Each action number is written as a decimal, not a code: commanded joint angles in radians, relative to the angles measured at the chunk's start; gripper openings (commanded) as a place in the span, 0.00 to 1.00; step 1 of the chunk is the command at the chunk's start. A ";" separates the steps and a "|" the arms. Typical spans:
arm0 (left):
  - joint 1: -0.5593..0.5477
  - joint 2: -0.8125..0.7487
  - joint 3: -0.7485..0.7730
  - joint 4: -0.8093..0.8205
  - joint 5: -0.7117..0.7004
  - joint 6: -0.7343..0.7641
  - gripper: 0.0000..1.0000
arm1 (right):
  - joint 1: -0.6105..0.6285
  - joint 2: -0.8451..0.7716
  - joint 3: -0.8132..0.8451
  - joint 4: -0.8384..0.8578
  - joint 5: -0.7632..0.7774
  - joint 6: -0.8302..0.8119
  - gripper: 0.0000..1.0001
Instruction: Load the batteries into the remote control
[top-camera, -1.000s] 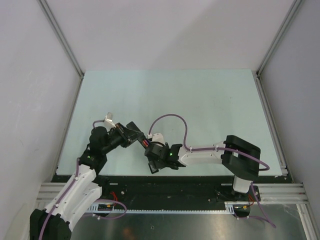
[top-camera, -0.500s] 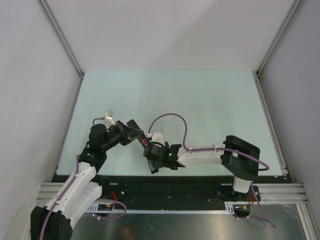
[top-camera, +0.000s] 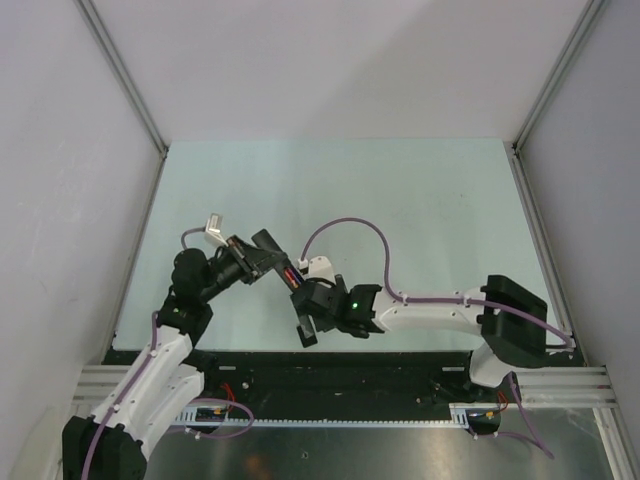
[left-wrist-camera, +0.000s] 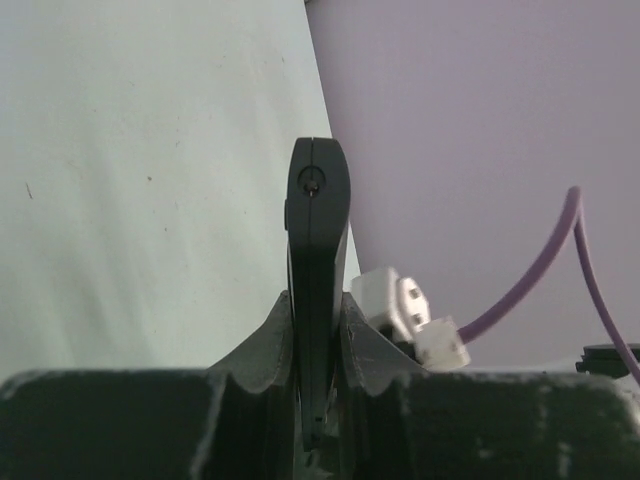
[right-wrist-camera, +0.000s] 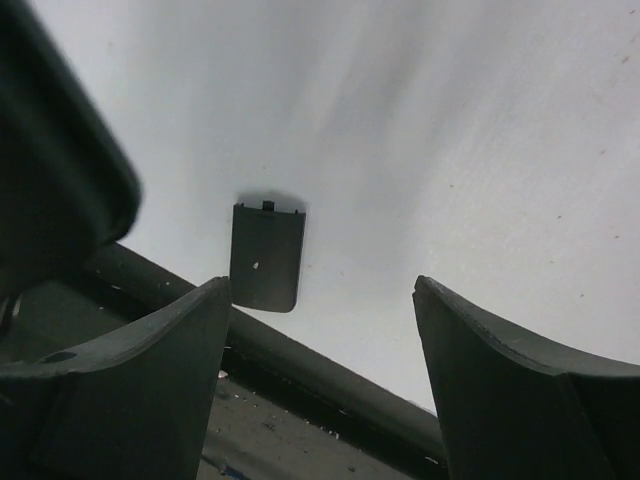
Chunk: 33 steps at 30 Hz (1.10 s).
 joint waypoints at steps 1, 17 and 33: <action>0.007 -0.015 -0.024 0.061 0.038 0.028 0.00 | -0.022 -0.092 0.040 -0.015 0.048 -0.031 0.79; 0.287 0.111 0.048 0.257 0.136 -0.134 0.00 | -0.005 -0.162 -0.098 0.101 -0.010 -0.051 0.77; 0.424 0.168 -0.008 0.831 0.179 -0.527 0.00 | 0.042 0.059 -0.069 0.158 -0.061 -0.048 0.73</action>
